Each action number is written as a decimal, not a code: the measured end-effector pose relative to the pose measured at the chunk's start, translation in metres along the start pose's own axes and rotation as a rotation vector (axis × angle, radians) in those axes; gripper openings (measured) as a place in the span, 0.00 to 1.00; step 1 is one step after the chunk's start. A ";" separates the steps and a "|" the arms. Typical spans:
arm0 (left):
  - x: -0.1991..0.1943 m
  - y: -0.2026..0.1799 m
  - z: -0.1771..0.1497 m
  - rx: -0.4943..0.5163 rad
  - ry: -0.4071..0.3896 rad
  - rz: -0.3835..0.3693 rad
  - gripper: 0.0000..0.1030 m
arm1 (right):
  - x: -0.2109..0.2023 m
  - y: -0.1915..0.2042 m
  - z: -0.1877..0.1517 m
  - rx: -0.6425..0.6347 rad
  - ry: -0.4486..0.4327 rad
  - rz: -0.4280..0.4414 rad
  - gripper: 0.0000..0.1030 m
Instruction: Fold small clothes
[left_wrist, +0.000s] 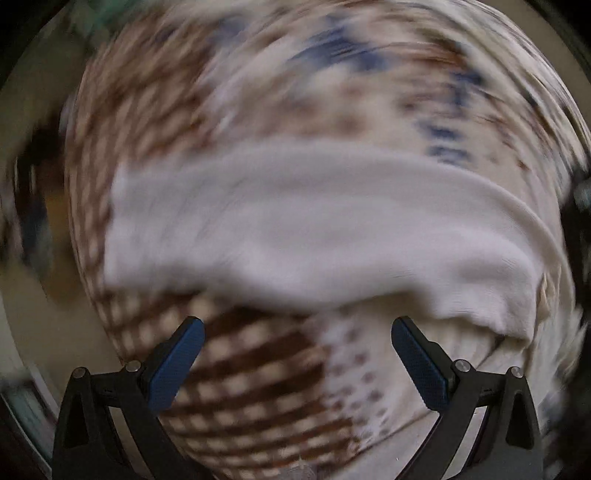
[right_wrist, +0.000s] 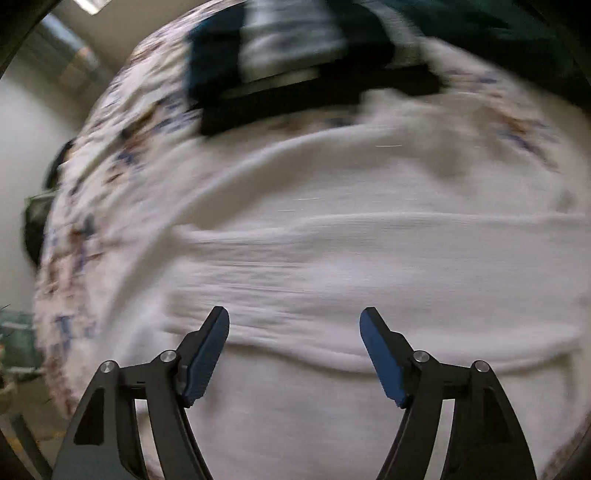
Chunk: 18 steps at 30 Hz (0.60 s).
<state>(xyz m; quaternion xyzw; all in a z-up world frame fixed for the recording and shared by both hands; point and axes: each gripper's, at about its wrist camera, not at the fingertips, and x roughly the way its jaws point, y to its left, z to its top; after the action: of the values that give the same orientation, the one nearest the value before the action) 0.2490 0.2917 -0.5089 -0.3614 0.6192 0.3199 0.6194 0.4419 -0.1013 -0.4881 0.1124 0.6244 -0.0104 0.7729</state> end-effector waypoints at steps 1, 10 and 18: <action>0.010 0.021 0.001 -0.086 0.043 -0.028 1.00 | -0.002 -0.012 -0.003 0.016 0.004 -0.025 0.73; 0.038 0.132 0.039 -0.750 -0.064 -0.371 0.81 | -0.006 -0.114 -0.028 0.221 0.013 -0.250 0.73; -0.028 0.051 0.072 -0.267 -0.316 -0.255 0.08 | -0.003 -0.144 -0.016 0.315 0.045 -0.314 0.73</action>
<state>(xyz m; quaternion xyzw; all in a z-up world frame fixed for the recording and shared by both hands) 0.2438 0.3811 -0.4854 -0.4610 0.4161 0.3706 0.6907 0.4031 -0.2395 -0.5114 0.1333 0.6422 -0.2252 0.7205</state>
